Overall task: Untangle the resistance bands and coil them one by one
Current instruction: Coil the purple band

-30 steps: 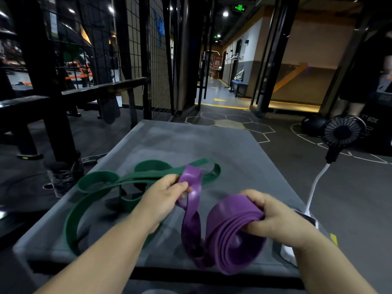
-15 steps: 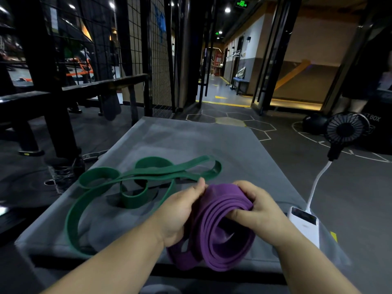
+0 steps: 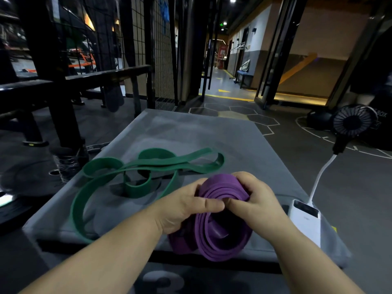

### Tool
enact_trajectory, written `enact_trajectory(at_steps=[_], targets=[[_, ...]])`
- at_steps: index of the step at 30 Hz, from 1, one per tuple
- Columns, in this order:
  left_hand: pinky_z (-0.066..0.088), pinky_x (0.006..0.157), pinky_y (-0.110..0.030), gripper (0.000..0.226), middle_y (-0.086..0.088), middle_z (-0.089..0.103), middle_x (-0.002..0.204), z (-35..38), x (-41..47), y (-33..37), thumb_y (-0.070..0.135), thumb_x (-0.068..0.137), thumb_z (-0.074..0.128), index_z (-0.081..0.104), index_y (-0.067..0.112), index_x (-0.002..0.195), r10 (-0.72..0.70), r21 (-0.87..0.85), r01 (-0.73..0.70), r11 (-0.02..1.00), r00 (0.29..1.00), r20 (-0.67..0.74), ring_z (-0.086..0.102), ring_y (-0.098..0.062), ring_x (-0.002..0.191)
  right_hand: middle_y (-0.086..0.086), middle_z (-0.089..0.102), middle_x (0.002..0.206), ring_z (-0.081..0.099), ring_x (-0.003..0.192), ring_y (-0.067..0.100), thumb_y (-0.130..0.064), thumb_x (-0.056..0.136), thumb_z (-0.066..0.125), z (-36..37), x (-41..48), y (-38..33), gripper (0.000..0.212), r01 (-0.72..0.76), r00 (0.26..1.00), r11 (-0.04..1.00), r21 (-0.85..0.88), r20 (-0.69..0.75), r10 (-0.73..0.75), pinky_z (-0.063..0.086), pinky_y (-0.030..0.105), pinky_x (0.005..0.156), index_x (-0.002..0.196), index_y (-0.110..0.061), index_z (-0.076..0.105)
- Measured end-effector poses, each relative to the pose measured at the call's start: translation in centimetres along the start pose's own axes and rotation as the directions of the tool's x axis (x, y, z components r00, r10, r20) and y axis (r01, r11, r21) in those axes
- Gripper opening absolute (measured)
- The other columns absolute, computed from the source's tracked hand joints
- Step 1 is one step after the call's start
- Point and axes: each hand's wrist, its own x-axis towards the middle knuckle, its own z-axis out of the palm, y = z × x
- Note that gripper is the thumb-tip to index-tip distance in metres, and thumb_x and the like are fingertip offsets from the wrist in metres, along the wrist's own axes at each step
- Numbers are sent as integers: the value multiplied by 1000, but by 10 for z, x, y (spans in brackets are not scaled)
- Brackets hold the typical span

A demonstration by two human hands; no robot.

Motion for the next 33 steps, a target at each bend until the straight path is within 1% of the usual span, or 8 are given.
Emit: enact_trajectory(at_steps=[4,9,13,16,19,23,27,33], targets=[[53,81,-30,50,-9,67,95,-1,-1,3,-1,68,70,60,1,117,6,134,1,991,998,-54,63,-20,88,-4,65,82,60,73,7,-32,56,70,0,1,-1,24,-42,999,999,-25,-2,42,46,21,67,79,-31,63],[51,76,-30,70,-8,68,92,-6,-1,3,18,54,80,57,-2,117,3,215,25,976,992,-128,65,-19,83,-12,62,76,56,70,5,-21,66,74,3,0,0,23,-51,999,998,-34,9,51,43,17,63,79,-34,60],[52,80,-36,64,-11,68,90,-9,-1,1,20,55,77,59,-2,112,32,257,12,966,985,-169,64,-22,81,-11,65,73,59,70,2,-17,70,81,1,1,-2,27,-41,999,989,-140,27,45,44,16,63,75,-33,59],[51,76,-31,57,-12,65,89,-10,-1,1,19,59,75,61,-5,109,1,218,27,976,992,-127,61,-22,80,-12,65,68,59,64,-3,-19,71,82,0,1,-4,25,-81,992,987,-141,85,94,41,9,56,76,-30,60],[50,70,-25,39,-7,62,78,-10,-1,2,17,61,71,65,1,97,-10,174,24,984,997,-80,58,-17,71,-7,71,74,65,70,4,-20,70,85,-2,2,-5,23,-179,973,983,-30,141,181,51,17,65,83,-25,66],[52,76,-31,53,-16,61,86,-15,-2,2,17,60,72,61,-11,104,-73,169,89,982,993,-96,59,-27,79,-5,73,80,70,74,12,-15,67,87,-2,1,-5,30,-250,947,968,-3,207,245,55,26,71,87,-24,67],[51,72,-27,29,-8,63,73,-17,-5,5,20,55,74,64,5,78,-153,241,163,957,987,-57,60,-19,68,-5,72,83,69,76,10,-17,68,86,2,-1,-3,34,-237,947,967,-91,201,251,54,22,69,93,-25,65],[50,79,-32,57,-17,63,91,-20,-9,7,19,52,73,62,-5,103,-244,297,233,926,970,0,60,-27,81,-5,70,83,67,74,13,-6,64,89,-1,0,1,54,-233,940,972,10,258,223,55,25,70,102,-20,53]])
